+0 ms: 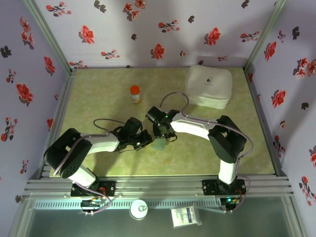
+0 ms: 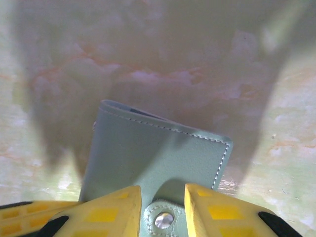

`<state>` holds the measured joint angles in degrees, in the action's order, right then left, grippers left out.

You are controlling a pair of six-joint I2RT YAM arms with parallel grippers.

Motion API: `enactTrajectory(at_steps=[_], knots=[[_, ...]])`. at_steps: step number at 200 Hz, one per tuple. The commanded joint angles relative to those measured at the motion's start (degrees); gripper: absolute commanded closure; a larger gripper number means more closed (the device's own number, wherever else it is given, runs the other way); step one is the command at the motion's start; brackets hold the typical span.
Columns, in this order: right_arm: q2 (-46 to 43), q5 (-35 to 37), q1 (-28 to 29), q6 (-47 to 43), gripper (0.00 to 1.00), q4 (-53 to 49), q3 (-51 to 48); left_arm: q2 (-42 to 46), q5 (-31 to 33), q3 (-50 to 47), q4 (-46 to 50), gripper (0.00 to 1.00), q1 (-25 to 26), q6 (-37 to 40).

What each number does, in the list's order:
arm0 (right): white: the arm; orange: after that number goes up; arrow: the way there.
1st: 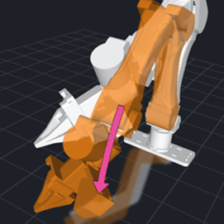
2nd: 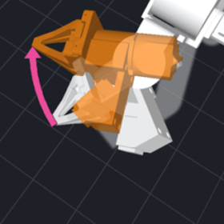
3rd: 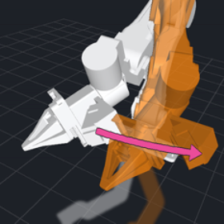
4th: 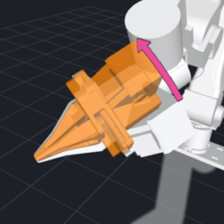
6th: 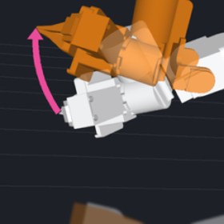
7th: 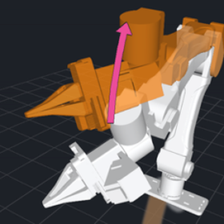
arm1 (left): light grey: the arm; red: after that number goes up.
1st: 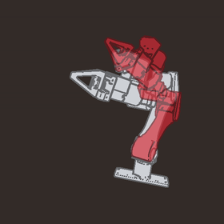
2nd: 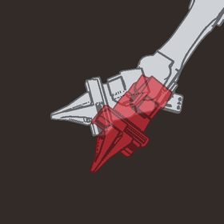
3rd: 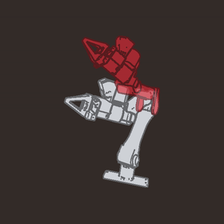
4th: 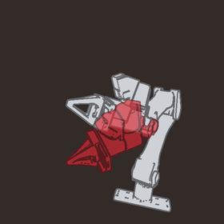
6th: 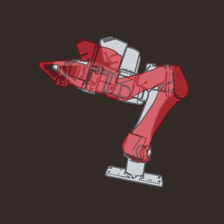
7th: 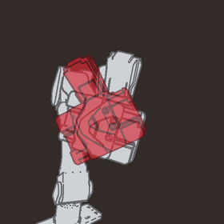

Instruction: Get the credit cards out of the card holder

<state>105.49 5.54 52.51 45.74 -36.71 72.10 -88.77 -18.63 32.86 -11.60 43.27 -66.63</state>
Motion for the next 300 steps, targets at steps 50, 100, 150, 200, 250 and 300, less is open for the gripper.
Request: enactTrajectory(at_steps=[50,100,150,200,250,300], knots=[[0.28,1.45,1.76,2.77,0.64,-5.87,2.42,4.99,3.54,0.54,11.37,0.95,0.12,1.17],[0.68,1.53,3.18,4.49,0.60,-5.79,3.40,4.32,4.68,1.60,15.91,0.93,-0.81,4.62],[-0.68,3.04,3.13,4.47,0.57,-6.65,2.97,3.17,0.02,1.40,12.68,0.93,-0.33,4.83],[-0.73,3.21,3.20,4.19,0.57,-7.26,2.69,-0.50,-5.41,2.73,7.30,0.92,0.95,4.56],[0.23,3.06,3.01,3.97,0.57,-7.32,2.94,1.72,-4.19,1.32,5.34,0.92,1.04,3.13],[2.12,3.42,2.42,3.51,0.60,-7.54,4.18,5.51,-0.70,-0.60,8.43,0.93,-0.87,3.34]])
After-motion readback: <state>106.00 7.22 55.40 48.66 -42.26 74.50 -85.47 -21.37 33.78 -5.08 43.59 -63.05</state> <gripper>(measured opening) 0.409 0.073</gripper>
